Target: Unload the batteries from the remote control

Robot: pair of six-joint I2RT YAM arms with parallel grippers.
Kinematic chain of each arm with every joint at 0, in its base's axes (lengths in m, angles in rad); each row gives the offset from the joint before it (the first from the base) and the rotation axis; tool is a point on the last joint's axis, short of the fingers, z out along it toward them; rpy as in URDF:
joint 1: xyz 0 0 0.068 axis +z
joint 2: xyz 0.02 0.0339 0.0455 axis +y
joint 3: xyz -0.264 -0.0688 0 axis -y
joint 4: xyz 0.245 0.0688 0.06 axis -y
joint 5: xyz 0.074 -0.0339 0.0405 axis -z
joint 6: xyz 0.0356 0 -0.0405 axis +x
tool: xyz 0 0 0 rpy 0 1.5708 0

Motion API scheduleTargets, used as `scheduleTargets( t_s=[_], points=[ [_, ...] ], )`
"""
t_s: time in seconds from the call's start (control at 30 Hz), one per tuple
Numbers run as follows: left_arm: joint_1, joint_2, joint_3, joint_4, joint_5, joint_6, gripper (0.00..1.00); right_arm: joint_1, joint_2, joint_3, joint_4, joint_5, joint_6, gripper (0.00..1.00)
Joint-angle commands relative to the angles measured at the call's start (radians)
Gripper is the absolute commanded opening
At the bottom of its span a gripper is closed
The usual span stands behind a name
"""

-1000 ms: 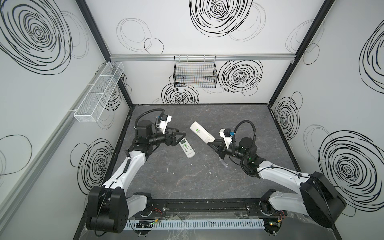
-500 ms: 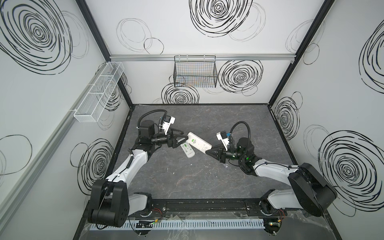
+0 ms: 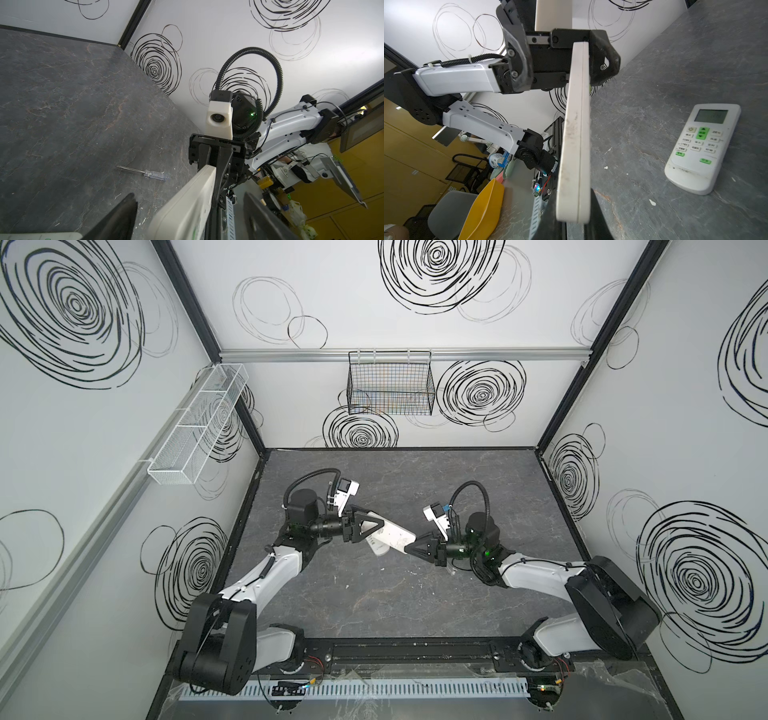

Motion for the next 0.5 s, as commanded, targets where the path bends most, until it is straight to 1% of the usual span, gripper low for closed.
scheduleTargets(
  t_s=[0.0,0.27,0.33,0.43,0.47],
  points=[
    [-0.012,0.007,-0.006,0.032,0.009,0.005,0.75,-0.004,0.018,0.035,0.098,-0.045,0.05,0.0],
    [-0.016,0.005,-0.011,0.039,-0.005,-0.014,0.35,-0.008,0.024,0.047,0.088,-0.033,0.046,0.0],
    [-0.016,0.007,-0.009,0.043,-0.007,-0.021,0.24,-0.011,0.015,0.045,0.09,-0.019,0.048,0.0],
    [-0.016,0.004,-0.019,0.067,-0.016,-0.046,0.11,-0.014,0.01,0.045,0.091,-0.004,0.04,0.0],
    [-0.016,0.002,-0.024,0.086,-0.017,-0.067,0.09,-0.015,0.013,0.048,0.091,-0.001,0.041,0.0]
  ],
)
